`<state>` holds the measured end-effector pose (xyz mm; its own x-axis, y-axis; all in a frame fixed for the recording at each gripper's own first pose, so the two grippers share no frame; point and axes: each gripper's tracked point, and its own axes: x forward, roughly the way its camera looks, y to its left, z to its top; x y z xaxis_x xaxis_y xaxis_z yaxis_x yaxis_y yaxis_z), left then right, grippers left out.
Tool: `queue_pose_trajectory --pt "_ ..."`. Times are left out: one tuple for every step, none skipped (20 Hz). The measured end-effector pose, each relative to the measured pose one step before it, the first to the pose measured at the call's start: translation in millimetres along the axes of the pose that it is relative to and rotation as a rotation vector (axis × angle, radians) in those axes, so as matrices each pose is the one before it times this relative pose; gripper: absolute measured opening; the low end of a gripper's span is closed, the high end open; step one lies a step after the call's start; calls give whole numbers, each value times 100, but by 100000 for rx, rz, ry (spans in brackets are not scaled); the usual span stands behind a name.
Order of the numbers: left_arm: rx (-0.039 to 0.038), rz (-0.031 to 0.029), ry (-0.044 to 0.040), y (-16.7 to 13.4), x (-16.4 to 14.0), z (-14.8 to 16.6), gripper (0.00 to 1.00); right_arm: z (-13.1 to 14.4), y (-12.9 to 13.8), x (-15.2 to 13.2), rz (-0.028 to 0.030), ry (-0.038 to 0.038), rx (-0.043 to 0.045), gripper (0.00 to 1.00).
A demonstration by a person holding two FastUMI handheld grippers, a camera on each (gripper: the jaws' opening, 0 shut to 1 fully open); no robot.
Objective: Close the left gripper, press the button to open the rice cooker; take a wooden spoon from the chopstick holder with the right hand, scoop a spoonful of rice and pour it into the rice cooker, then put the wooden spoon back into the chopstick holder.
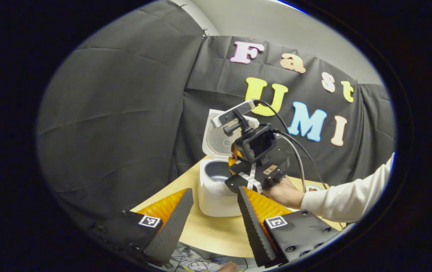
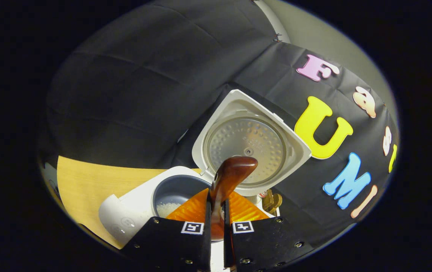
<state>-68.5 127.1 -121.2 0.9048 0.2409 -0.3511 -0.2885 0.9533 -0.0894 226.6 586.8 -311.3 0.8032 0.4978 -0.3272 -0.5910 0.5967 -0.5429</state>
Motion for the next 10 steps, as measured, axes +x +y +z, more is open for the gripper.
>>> queue_pose_trajectory --pt "-406 -13 255 -64 19 -112 84 351 -465 -376 134 593 5082 14" --pt "-130 -23 131 2 -129 50 82 377 -357 -278 519 394 3701 13" --pt "121 -165 -76 -27 -41 64 81 598 -473 -100 486 -363 4489 13" --pt "330 -198 -212 25 32 51 80 183 -248 -7 1158 540 6034 14" --pt "281 -300 -63 -20 64 7 80 517 -405 -364 1616 258 6503 13" --pt "146 -514 33 -58 -14 -120 80 433 -761 -391 796 1303 4494 13" --pt "11 -611 -224 -99 -10 100 83 536 -852 -343 97 -266 3106 13" --pt "129 -796 -162 -74 53 -17 87 267 -853 -666 -627 -277 2792 13" --pt "325 -810 -238 -98 -23 82 91 255 -856 -822 -151 94 3834 13" --pt "609 -1085 -316 -97 -29 -3 87 222 -829 -1012 -429 110 4489 13"
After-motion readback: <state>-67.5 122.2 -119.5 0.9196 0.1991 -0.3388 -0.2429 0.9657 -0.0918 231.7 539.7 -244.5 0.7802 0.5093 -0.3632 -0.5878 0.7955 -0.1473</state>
